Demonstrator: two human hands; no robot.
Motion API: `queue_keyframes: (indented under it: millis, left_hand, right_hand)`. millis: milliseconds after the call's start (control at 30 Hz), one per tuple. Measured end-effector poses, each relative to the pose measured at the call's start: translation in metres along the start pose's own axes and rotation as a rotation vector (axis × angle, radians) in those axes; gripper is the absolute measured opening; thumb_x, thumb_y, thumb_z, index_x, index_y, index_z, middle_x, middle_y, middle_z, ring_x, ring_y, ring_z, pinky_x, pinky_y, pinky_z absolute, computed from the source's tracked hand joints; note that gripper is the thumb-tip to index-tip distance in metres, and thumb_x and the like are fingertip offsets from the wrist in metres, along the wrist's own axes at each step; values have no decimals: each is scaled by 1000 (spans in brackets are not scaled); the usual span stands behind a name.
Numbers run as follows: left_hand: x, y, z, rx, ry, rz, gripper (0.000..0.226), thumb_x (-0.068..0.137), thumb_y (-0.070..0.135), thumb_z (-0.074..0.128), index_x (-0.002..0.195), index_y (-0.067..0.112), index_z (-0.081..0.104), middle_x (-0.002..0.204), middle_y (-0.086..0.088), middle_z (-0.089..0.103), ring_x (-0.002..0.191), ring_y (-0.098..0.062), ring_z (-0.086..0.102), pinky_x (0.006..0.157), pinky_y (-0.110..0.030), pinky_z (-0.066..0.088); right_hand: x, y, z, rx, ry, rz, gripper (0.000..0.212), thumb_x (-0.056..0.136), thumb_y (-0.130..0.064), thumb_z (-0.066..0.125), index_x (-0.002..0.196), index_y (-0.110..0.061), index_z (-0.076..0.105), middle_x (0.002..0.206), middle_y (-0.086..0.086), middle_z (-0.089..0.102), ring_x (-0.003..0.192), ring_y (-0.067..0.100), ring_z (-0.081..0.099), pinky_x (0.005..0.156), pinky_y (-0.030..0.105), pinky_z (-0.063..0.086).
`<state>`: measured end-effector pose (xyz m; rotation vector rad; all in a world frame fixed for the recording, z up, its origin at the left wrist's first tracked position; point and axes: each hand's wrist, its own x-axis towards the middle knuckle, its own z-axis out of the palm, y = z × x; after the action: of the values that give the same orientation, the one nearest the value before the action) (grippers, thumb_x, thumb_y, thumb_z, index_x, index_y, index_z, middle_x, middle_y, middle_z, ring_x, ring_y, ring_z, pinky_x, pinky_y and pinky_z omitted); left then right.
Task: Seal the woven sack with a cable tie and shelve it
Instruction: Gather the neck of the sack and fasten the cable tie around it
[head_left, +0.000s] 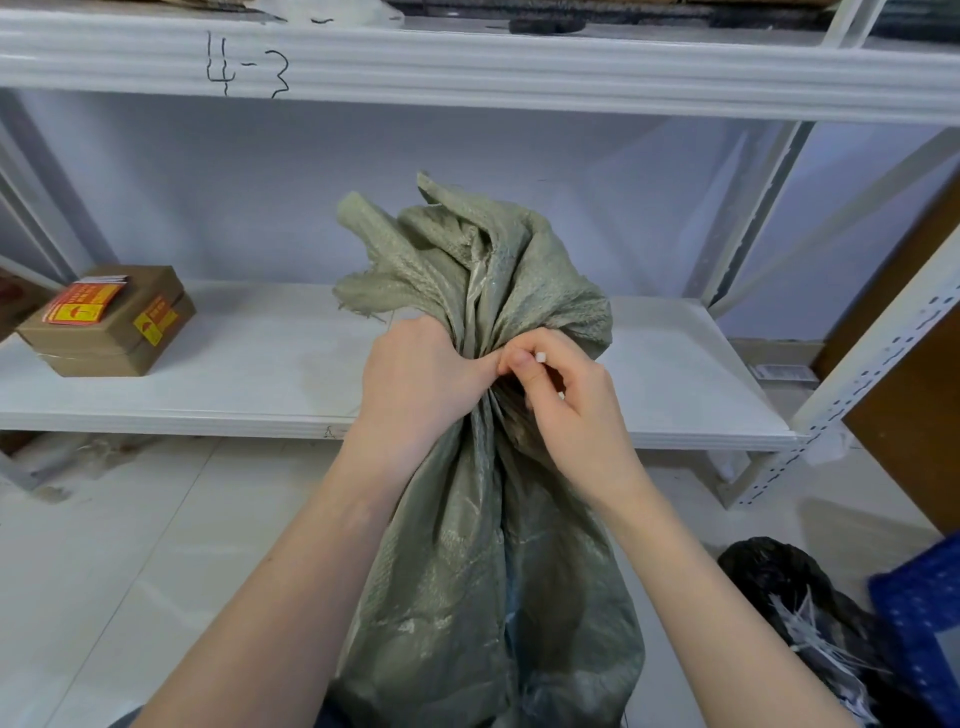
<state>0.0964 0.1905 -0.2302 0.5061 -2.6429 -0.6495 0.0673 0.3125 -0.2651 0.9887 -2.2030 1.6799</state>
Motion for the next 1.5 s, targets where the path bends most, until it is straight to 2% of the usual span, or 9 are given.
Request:
queue_keyframes:
  millis: [133, 267, 467, 633, 767, 867, 1033, 1233, 1500]
  left_hand:
    - [-2, 6, 1, -86, 24, 76, 55, 76, 38, 65, 48, 8, 28, 49, -5, 32, 46, -21, 31, 45, -35, 18]
    - [-2, 6, 3, -117, 41, 124, 47, 78, 24, 63, 50, 13, 26, 56, -2, 30, 51, -23, 29, 52, -31, 15]
    - [3, 4, 3, -98, -41, 168, 36, 80, 18, 56, 57, 13, 28, 63, -1, 34, 56, -20, 34, 44, -24, 19]
    - [6, 3, -3, -123, -188, 233, 29, 80, 23, 55, 64, 16, 32, 66, 1, 40, 58, -7, 37, 49, -16, 34]
    - [6, 6, -12, -155, -295, 263, 19, 85, 23, 54, 74, 11, 43, 67, 0, 50, 64, -18, 45, 52, -23, 31]
    - [8, 5, -14, -135, -272, 308, 20, 91, 8, 41, 72, 8, 47, 71, -8, 59, 71, -28, 52, 52, -31, 27]
    - [8, 4, -22, -106, -231, 226, 14, 85, 5, 53, 79, 13, 62, 77, -2, 74, 72, -8, 64, 54, -10, 37]
    - [2, 6, -33, -97, 44, 181, 11, 71, 22, 70, 75, 31, 65, 63, 15, 63, 79, -13, 66, 71, -29, 52]
    - [3, -1, -15, -555, -30, 325, 14, 73, 22, 79, 81, 28, 69, 67, 7, 69, 67, -5, 64, 68, -20, 52]
  right_hand:
    - [1, -7, -2, 202, -17, 81, 24, 92, -12, 52, 88, -25, 70, 85, -10, 68, 78, 3, 56, 73, 20, 41]
    - [2, -12, -2, 173, -60, 125, 26, 92, -15, 53, 94, -37, 68, 93, 14, 66, 97, 28, 54, 86, 31, 42]
    - [4, -11, -2, -14, -71, 146, 27, 92, -20, 54, 103, -42, 64, 75, 5, 50, 74, 9, 48, 67, 10, 34]
    - [6, -12, -6, -128, -56, 149, 25, 93, -25, 52, 112, -31, 67, 80, -1, 56, 73, -3, 46, 68, 7, 35]
    - [9, -4, -13, -194, -12, 161, 24, 92, -26, 52, 109, -31, 68, 82, -2, 58, 74, -6, 47, 71, 6, 35]
    - [10, -1, -18, -184, -14, 168, 22, 92, -26, 53, 104, -32, 70, 88, 5, 64, 79, -4, 49, 73, 6, 35]
    - [8, -4, -18, -190, -40, 188, 22, 92, -26, 52, 101, -35, 70, 75, -8, 45, 72, -7, 46, 68, 5, 32]
    - [9, -5, -16, -168, -81, 188, 23, 94, -23, 50, 100, -35, 69, 73, -8, 39, 71, -12, 44, 68, 4, 32]
    - [9, -3, -22, -49, -65, 183, 28, 93, -21, 52, 89, -47, 61, 94, 14, 64, 82, 0, 51, 75, 10, 38]
